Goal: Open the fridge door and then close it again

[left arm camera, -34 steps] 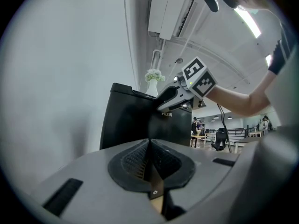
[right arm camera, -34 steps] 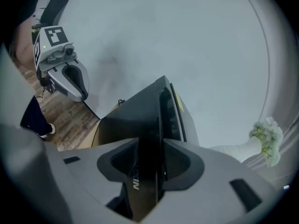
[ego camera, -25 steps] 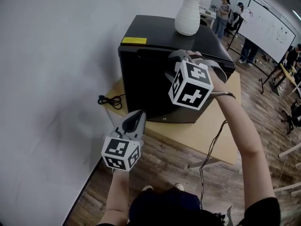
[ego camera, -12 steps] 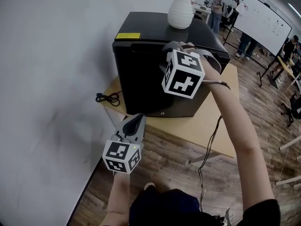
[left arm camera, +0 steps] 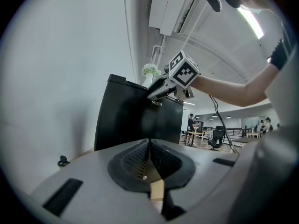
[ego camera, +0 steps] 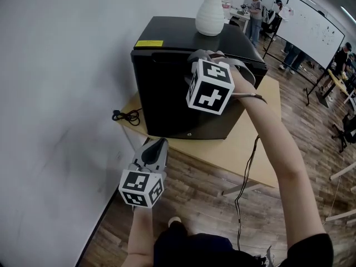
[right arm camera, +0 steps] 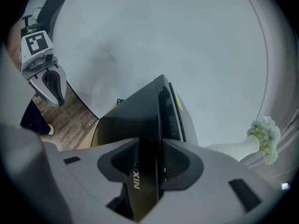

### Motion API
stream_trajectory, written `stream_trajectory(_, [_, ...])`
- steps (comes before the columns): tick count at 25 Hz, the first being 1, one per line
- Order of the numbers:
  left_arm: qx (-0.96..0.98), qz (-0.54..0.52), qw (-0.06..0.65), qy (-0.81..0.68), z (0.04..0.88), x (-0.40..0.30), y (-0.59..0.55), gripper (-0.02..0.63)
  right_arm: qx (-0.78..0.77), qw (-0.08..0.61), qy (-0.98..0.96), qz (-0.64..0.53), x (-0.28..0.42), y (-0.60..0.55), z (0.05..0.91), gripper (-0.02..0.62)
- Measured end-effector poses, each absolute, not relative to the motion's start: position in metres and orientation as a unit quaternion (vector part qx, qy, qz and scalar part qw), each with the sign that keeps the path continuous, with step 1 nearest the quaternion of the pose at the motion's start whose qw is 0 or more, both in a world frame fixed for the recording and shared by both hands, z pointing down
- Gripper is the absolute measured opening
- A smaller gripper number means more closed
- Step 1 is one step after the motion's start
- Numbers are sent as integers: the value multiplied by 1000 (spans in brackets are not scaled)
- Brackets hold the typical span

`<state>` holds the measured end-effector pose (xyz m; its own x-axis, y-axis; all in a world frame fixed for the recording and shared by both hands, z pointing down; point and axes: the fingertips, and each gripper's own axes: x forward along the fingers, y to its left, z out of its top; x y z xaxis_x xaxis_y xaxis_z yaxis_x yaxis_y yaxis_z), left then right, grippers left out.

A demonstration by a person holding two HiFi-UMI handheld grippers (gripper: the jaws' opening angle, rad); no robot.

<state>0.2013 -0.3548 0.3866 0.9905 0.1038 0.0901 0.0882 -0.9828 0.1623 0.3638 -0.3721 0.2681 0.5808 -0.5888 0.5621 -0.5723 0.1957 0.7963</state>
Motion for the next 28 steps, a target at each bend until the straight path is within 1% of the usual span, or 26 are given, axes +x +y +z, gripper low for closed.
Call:
stream_trajectory(24, [995, 56, 78, 15, 391, 179, -344, 12, 640, 622, -449, -30, 362, -371, 269, 137])
stream_trajectory(28, [995, 54, 80, 8, 386, 172, -339, 12, 624, 622, -472, -35, 334, -353, 264, 143])
